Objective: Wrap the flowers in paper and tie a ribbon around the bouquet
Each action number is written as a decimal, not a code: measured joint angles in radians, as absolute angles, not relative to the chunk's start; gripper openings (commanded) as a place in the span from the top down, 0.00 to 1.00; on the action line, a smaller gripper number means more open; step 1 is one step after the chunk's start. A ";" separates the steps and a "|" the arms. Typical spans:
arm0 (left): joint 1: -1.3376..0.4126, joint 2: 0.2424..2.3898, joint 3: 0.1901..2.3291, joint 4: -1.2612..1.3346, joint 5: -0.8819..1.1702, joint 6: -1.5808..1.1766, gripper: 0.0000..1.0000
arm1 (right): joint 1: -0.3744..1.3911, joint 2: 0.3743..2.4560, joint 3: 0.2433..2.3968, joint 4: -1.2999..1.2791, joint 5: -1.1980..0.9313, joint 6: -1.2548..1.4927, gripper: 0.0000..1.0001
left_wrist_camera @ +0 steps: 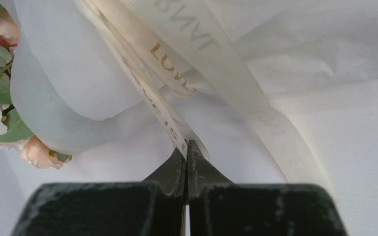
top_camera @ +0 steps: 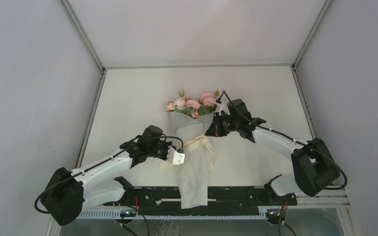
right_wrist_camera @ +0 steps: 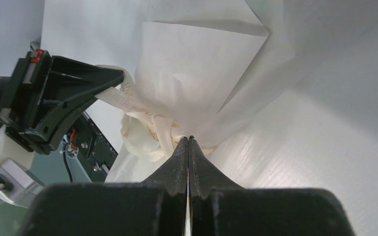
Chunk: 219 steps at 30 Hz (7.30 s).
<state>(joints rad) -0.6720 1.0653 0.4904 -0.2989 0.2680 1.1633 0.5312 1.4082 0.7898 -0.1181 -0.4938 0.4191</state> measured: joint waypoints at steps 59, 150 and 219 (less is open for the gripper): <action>-0.886 1.293 0.608 0.152 0.316 0.900 1.00 | 0.562 1.361 0.659 0.124 -0.540 0.620 0.91; -0.826 1.043 0.658 -0.394 0.339 0.971 0.19 | 0.557 1.325 0.669 0.073 -0.496 0.537 1.00; -0.303 1.010 0.322 -0.305 0.284 1.504 1.00 | 0.147 1.328 0.334 0.136 -0.658 0.659 1.00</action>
